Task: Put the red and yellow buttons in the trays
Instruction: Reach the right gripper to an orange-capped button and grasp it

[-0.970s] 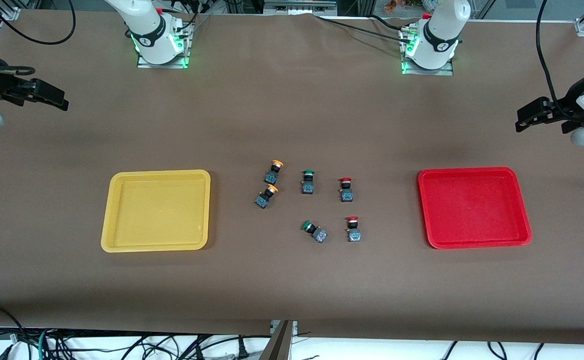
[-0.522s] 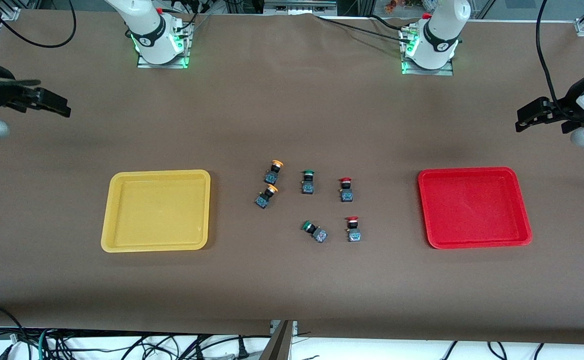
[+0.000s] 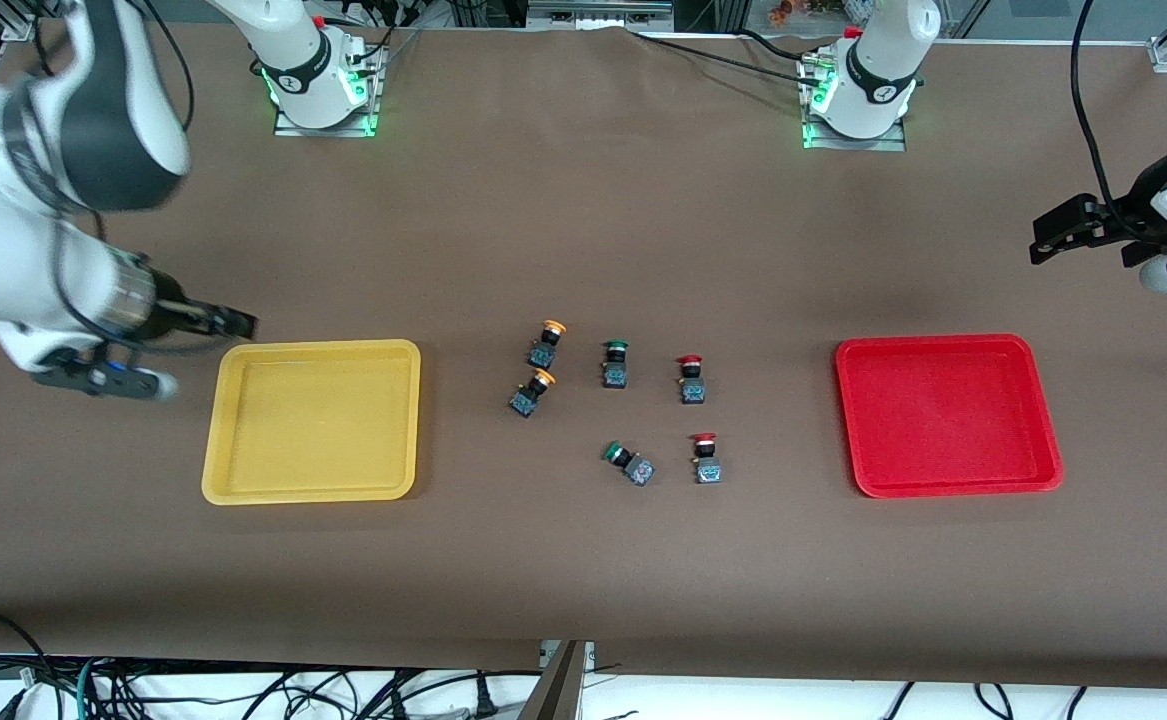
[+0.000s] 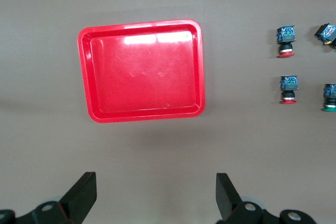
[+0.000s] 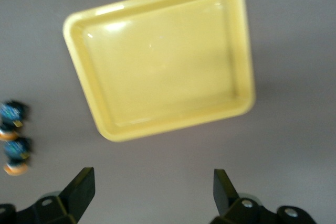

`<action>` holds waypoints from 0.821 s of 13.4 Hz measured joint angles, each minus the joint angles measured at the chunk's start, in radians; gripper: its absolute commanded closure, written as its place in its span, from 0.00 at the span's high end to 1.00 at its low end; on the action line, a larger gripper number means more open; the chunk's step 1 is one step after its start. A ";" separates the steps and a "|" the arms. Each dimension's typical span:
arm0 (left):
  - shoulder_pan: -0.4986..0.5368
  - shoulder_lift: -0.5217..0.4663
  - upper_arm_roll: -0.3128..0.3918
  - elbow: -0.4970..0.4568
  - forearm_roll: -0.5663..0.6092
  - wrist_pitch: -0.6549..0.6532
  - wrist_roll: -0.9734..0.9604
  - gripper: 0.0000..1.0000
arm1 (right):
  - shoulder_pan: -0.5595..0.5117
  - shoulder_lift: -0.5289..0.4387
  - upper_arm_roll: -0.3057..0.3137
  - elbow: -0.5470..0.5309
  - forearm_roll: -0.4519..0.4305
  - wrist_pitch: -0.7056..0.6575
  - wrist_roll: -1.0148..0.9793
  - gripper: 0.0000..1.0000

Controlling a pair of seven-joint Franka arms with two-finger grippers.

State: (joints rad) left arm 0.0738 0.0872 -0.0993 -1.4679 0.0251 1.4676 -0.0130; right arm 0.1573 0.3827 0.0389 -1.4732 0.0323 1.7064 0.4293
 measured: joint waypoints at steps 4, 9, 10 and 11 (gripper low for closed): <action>0.000 0.000 -0.001 0.000 0.000 0.000 0.000 1.00 | 0.163 0.195 0.004 -0.002 0.031 0.339 0.382 1.00; 0.000 0.000 -0.001 0.000 0.000 0.000 0.000 1.00 | 0.332 0.349 0.000 0.003 0.030 0.578 0.630 1.00; 0.000 0.000 -0.001 0.000 0.000 0.000 0.000 1.00 | 0.347 0.365 0.000 0.004 0.028 0.606 0.644 1.00; 0.000 0.000 -0.001 0.000 0.000 0.000 0.000 1.00 | 0.362 0.383 0.000 0.005 0.018 0.633 0.664 1.00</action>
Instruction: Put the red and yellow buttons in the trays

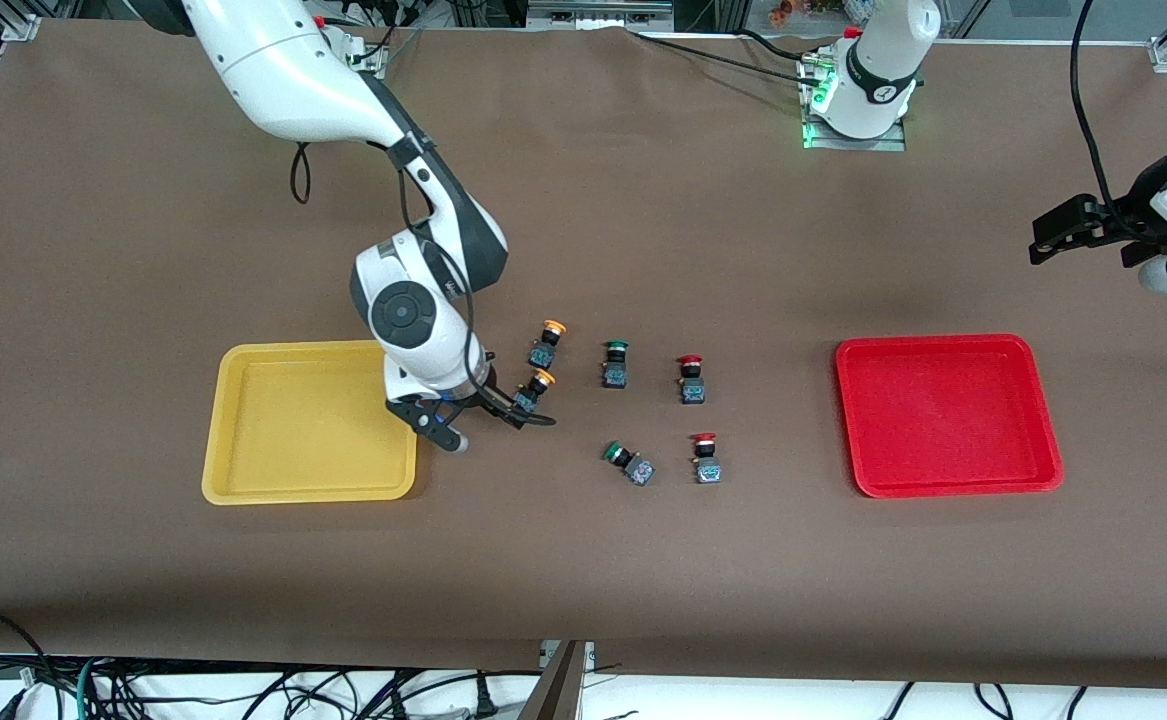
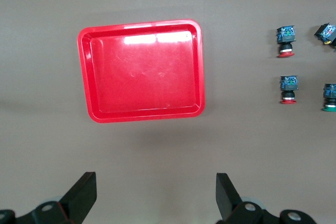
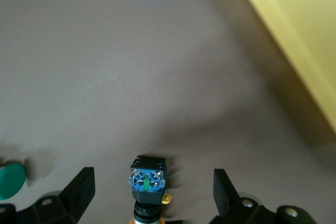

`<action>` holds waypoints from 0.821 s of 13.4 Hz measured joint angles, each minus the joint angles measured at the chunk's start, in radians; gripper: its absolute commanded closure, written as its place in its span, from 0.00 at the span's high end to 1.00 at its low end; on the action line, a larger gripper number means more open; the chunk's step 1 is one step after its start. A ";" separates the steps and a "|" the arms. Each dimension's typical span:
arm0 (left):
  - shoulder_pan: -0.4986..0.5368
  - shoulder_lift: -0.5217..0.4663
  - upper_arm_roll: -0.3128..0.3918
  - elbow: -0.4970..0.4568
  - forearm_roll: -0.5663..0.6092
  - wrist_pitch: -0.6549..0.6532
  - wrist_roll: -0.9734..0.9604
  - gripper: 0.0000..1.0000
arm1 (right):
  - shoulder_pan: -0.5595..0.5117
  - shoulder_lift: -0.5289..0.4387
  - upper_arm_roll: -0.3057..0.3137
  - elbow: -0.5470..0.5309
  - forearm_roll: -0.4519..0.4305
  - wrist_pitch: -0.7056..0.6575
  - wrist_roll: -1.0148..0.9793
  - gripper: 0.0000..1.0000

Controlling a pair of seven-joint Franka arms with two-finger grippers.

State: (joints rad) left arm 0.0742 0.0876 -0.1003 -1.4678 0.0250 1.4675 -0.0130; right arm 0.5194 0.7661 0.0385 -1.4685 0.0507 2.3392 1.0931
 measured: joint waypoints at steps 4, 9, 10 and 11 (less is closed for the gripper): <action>0.000 0.001 -0.001 0.000 0.000 0.000 0.000 1.00 | 0.059 0.081 -0.001 0.001 -0.041 0.061 0.049 0.75; -0.070 0.185 -0.045 -0.030 -0.049 0.110 -0.010 1.00 | 0.062 0.091 -0.008 0.012 -0.041 0.066 0.047 0.00; -0.099 0.256 -0.048 -0.037 -0.059 0.210 -0.024 1.00 | 0.060 0.089 -0.012 0.022 -0.042 0.058 0.045 0.00; -0.121 0.320 -0.051 -0.041 -0.084 0.300 -0.045 1.00 | 0.053 0.087 -0.017 0.045 -0.042 0.021 0.027 0.00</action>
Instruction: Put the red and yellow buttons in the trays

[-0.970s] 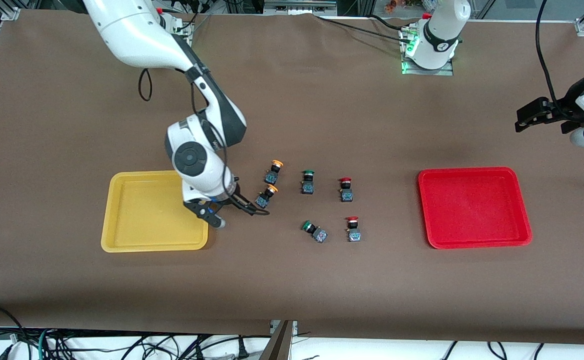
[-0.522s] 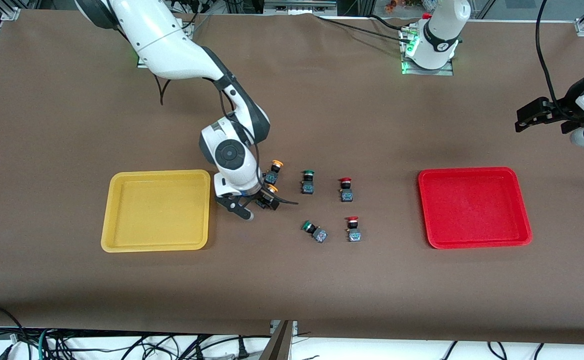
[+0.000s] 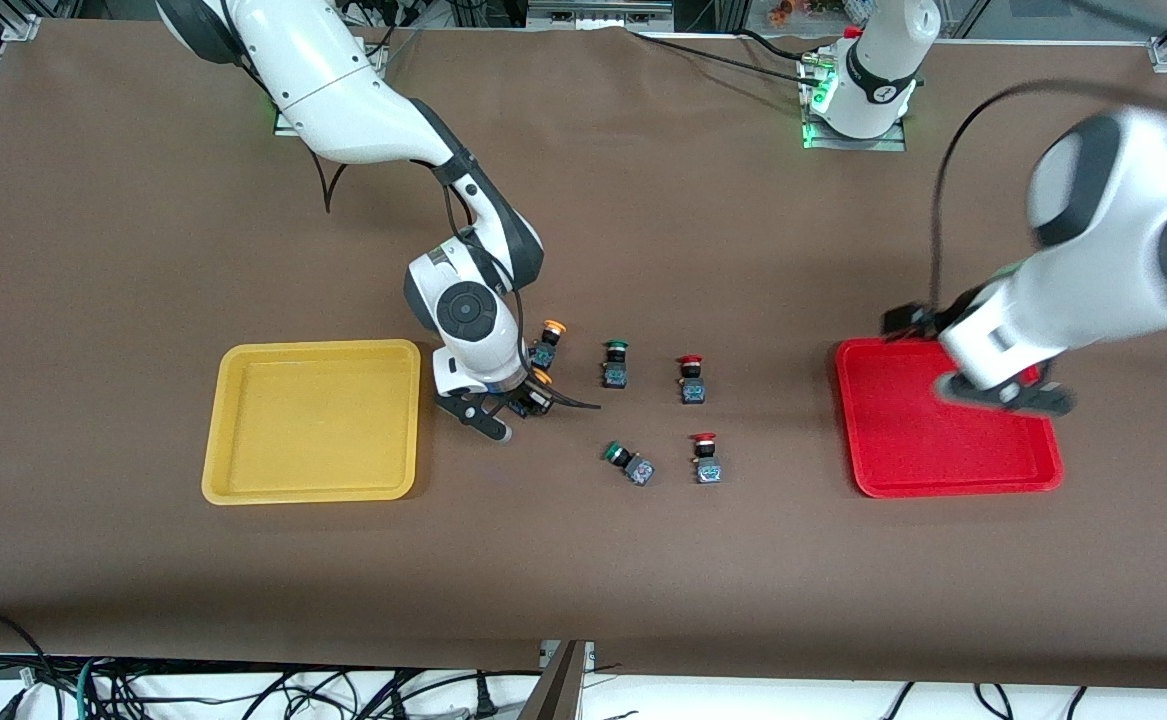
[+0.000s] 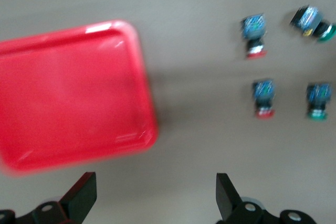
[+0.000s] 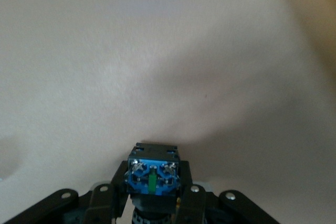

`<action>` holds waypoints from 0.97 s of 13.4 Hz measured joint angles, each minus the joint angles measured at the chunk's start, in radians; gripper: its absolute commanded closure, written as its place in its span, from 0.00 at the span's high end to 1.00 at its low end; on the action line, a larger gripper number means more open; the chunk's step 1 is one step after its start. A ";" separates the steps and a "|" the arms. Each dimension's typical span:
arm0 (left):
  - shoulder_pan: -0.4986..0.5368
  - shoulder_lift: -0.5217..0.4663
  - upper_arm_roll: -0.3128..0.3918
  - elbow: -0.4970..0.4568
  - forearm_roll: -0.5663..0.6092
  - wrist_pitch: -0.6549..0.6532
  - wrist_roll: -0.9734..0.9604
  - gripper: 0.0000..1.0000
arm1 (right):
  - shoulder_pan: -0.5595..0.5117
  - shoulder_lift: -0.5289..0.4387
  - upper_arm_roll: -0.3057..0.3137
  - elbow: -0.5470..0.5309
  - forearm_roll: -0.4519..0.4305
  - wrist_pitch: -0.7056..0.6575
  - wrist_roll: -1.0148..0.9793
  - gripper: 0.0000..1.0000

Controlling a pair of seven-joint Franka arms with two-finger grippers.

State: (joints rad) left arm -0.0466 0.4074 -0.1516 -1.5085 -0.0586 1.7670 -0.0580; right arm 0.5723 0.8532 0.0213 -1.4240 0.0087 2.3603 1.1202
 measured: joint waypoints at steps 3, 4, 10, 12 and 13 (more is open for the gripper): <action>-0.078 0.121 -0.008 0.000 -0.036 0.187 -0.111 1.00 | -0.090 -0.014 -0.007 0.136 0.000 -0.270 -0.210 0.00; -0.117 0.148 -0.010 -0.001 -0.036 0.229 -0.162 1.00 | -0.138 -0.023 -0.008 0.177 0.000 -0.355 -0.309 0.00; -0.272 0.256 -0.008 -0.077 0.002 0.406 -0.296 1.00 | -0.399 -0.036 -0.014 0.173 -0.001 -0.516 -0.750 0.00; -0.279 0.262 -0.008 -0.165 0.007 0.558 -0.296 1.00 | -0.449 -0.029 -0.027 0.136 -0.002 -0.515 -0.825 0.00; -0.282 0.268 -0.008 -0.208 0.007 0.629 -0.296 1.00 | -0.468 -0.027 -0.033 0.120 -0.002 -0.512 -0.851 0.00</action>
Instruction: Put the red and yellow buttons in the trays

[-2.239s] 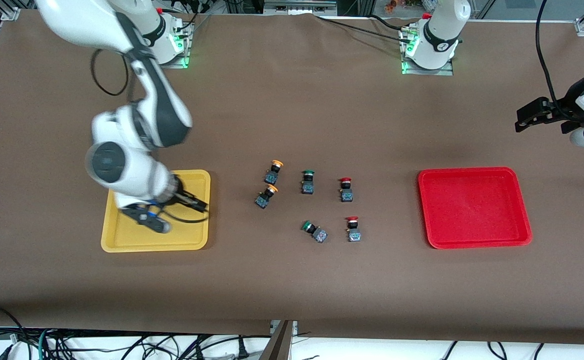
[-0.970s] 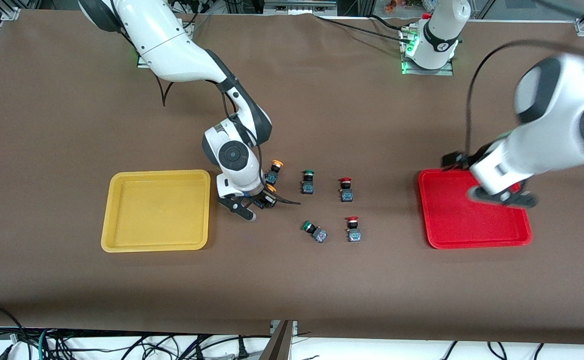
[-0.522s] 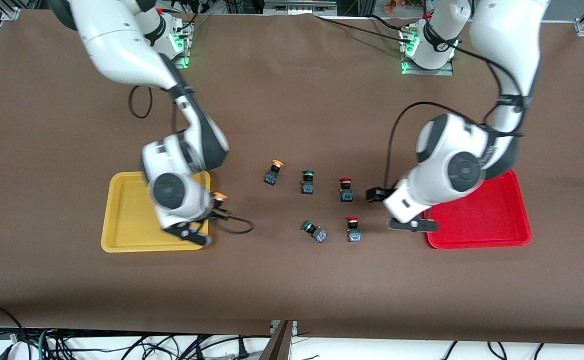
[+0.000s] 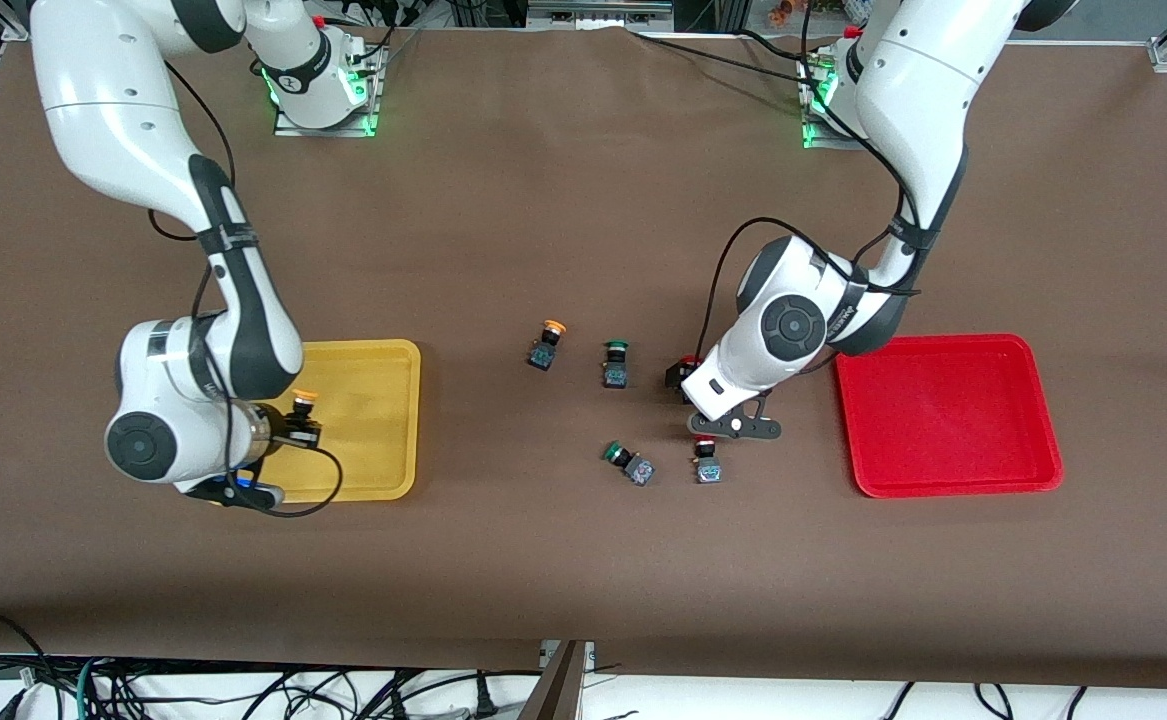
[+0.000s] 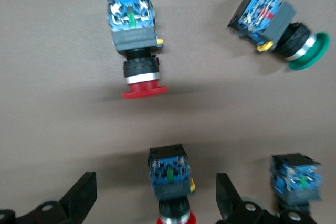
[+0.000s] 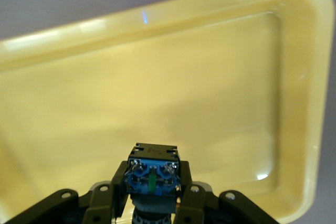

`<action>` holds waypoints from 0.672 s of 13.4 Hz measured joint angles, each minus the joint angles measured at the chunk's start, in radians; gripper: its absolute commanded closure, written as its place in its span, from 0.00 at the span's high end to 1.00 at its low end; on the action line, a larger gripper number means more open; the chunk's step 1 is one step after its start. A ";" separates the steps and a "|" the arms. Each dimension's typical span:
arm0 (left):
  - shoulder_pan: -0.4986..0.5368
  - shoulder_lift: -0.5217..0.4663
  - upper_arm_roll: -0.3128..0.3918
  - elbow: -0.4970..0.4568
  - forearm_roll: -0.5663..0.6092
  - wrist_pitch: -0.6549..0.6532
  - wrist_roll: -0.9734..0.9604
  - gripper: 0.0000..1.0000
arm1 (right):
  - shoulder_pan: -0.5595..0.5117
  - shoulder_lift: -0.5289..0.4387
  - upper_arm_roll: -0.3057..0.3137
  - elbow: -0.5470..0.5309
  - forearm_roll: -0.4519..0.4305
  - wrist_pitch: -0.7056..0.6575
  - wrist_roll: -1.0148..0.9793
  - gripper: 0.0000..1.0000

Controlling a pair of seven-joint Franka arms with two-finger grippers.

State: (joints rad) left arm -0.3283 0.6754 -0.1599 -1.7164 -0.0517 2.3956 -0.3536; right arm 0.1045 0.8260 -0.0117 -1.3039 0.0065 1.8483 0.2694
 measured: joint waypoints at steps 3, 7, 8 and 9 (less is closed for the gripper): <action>-0.012 0.024 0.000 -0.089 0.001 0.133 0.001 0.25 | -0.031 0.001 -0.003 -0.054 0.000 0.043 -0.024 0.00; -0.026 0.008 0.000 -0.089 0.001 0.138 0.001 0.00 | -0.032 0.002 -0.008 -0.110 0.000 0.109 -0.025 1.00; -0.026 -0.003 0.000 -0.089 0.001 0.123 0.001 0.00 | -0.032 -0.001 -0.008 -0.104 0.000 0.111 -0.028 1.00; -0.025 -0.018 0.002 -0.085 0.001 0.089 0.001 0.00 | -0.031 -0.009 -0.008 -0.089 0.000 0.101 -0.030 1.00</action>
State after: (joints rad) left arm -0.3534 0.6570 -0.1576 -1.8016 -0.0505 2.4848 -0.3530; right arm 0.0739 0.8174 -0.0193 -1.3931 0.0066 1.9491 0.2392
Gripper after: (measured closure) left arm 0.537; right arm 0.335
